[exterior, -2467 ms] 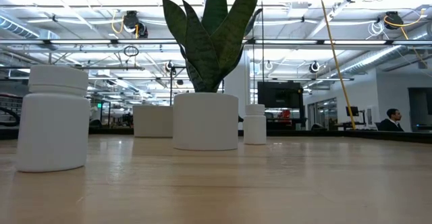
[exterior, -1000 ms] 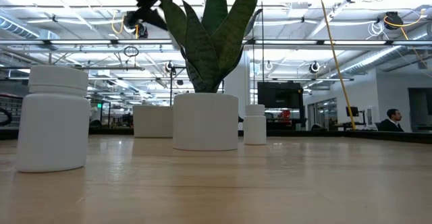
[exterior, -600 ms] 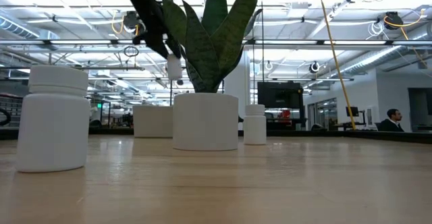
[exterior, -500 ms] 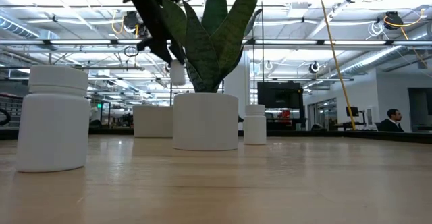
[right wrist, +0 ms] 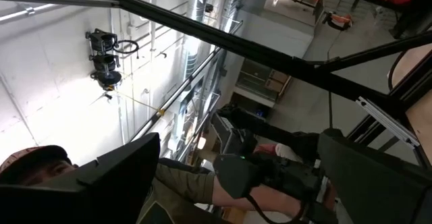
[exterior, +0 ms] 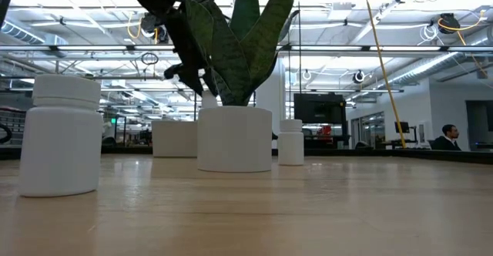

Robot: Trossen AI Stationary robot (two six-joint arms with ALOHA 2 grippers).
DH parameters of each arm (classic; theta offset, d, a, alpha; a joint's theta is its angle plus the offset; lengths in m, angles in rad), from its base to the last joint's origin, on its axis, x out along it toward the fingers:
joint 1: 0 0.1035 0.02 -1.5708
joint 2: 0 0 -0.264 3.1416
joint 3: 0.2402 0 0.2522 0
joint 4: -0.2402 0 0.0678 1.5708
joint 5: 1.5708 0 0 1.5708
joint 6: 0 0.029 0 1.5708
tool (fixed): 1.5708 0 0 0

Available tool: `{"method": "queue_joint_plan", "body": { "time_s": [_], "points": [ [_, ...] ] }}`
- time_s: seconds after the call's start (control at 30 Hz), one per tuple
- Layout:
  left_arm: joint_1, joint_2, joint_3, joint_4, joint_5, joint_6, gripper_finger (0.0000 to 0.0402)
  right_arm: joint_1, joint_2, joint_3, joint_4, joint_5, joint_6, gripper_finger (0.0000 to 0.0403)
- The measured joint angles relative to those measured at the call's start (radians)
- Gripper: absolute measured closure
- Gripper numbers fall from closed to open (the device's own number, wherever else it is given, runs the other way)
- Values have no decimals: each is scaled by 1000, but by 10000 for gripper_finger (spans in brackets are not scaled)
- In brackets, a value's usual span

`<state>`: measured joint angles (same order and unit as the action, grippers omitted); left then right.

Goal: Pick and place pill bottles into a basket
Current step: Put the white medicine bottle into the gray bin

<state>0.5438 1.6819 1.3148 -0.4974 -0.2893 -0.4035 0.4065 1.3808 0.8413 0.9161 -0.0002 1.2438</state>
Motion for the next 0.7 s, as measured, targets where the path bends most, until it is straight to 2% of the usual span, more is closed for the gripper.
{"method": "queue_joint_plan", "body": {
  "time_s": [0.3, 0.53, 0.7],
  "points": [
    [0, 0, -121, 52, -30, -17, 236, -1, 0, 0, 0, 0, 0, 9],
    [0, 0, -245, 202, -27, -27, 234, -2, 0, 0, 0, 0, 17, 9],
    [0, 0, -322, 288, -36, -25, 214, -2, 0, 0, 0, 0, 27, 9]
  ]
}}
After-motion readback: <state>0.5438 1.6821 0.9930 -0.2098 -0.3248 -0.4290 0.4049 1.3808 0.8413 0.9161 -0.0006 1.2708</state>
